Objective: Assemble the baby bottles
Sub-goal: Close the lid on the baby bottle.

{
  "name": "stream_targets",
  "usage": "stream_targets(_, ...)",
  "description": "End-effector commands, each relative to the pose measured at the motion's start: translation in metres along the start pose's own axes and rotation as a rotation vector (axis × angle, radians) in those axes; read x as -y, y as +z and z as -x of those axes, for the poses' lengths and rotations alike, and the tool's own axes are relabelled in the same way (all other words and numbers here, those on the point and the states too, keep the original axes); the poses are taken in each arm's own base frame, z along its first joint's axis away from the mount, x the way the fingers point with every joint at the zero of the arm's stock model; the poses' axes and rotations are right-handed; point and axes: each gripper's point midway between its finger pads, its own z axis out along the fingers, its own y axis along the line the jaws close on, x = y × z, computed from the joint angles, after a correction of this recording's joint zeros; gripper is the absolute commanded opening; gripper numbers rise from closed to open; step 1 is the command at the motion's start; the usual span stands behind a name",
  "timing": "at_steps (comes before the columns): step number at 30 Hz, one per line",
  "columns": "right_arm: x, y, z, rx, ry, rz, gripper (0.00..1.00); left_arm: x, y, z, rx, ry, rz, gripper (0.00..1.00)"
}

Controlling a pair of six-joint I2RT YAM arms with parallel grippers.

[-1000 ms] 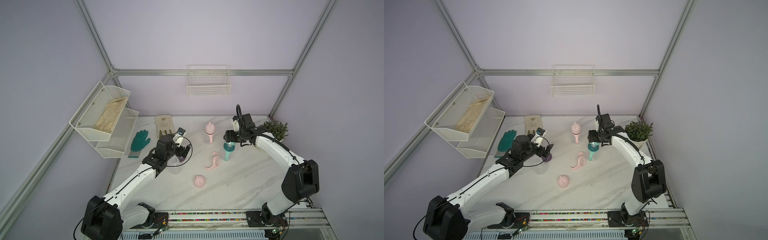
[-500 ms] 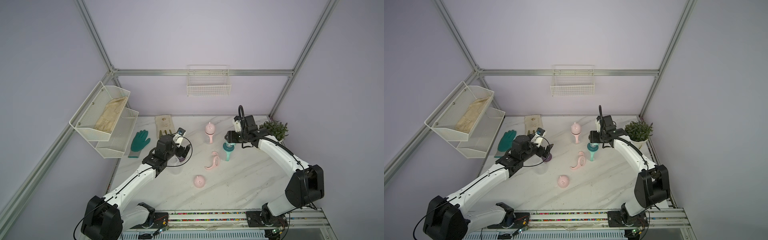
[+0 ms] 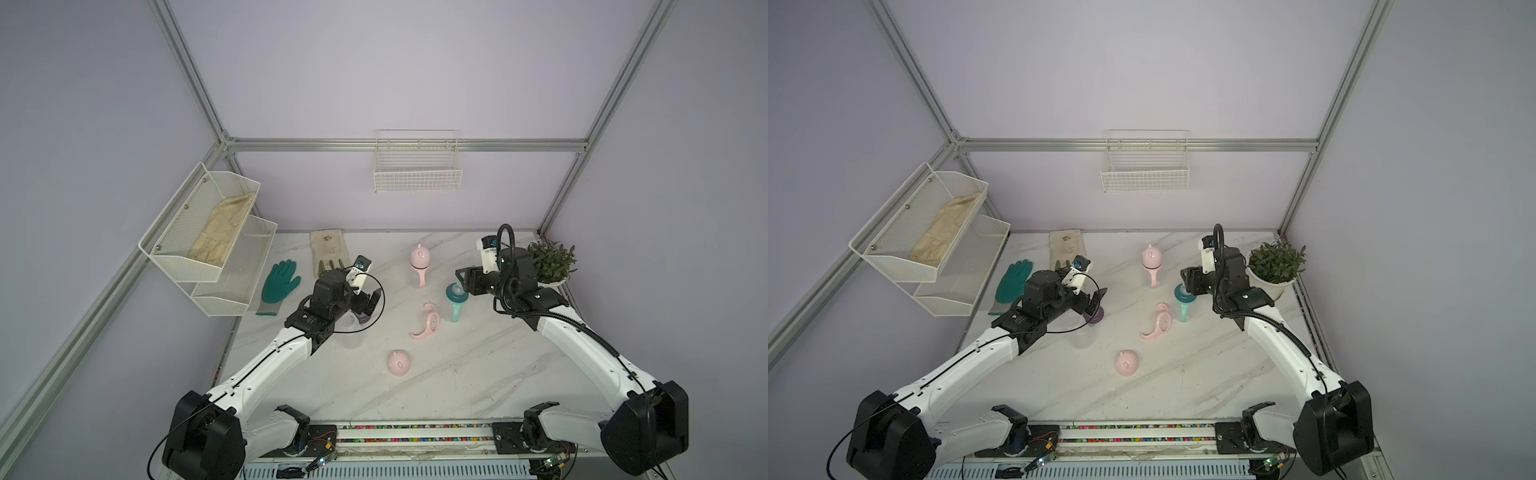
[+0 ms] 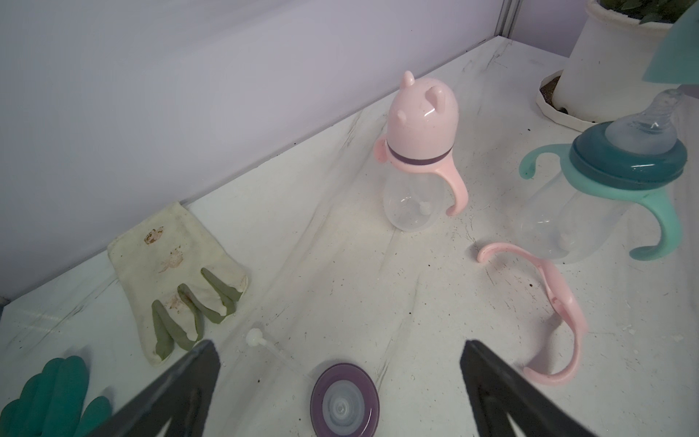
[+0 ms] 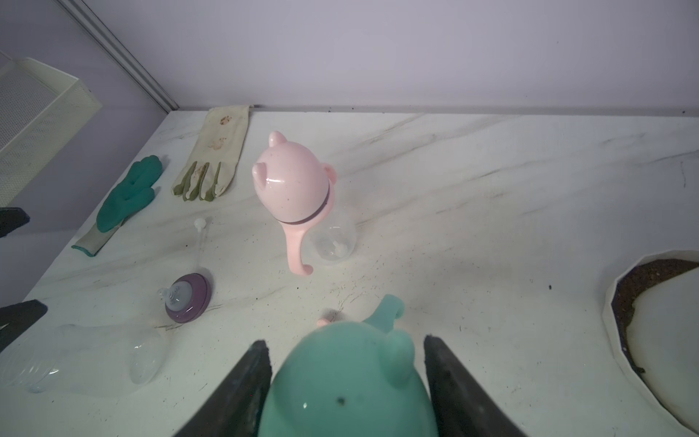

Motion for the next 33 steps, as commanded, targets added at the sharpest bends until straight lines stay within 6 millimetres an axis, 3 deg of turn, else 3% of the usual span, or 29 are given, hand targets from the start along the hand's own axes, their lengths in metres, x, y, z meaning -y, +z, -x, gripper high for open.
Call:
stream_targets(1,-0.008,-0.006,0.02,0.139,-0.052,0.046,0.49,-0.009,-0.006,0.04,0.09,-0.001,0.02,1.0)
stream_targets(14,-0.007,0.003,0.013,0.221,-0.112,0.044,0.49,-0.008,-0.006,0.04,0.093,-0.004,0.019,1.0)
stream_targets(20,-0.014,0.01,-0.002,0.187,-0.141,0.065,0.5,-0.009,-0.005,0.038,0.091,-0.002,0.019,1.0)
stream_targets(33,-0.011,0.028,-0.027,0.126,-0.178,0.025,0.53,-0.009,-0.005,0.037,0.091,0.001,0.024,1.0)
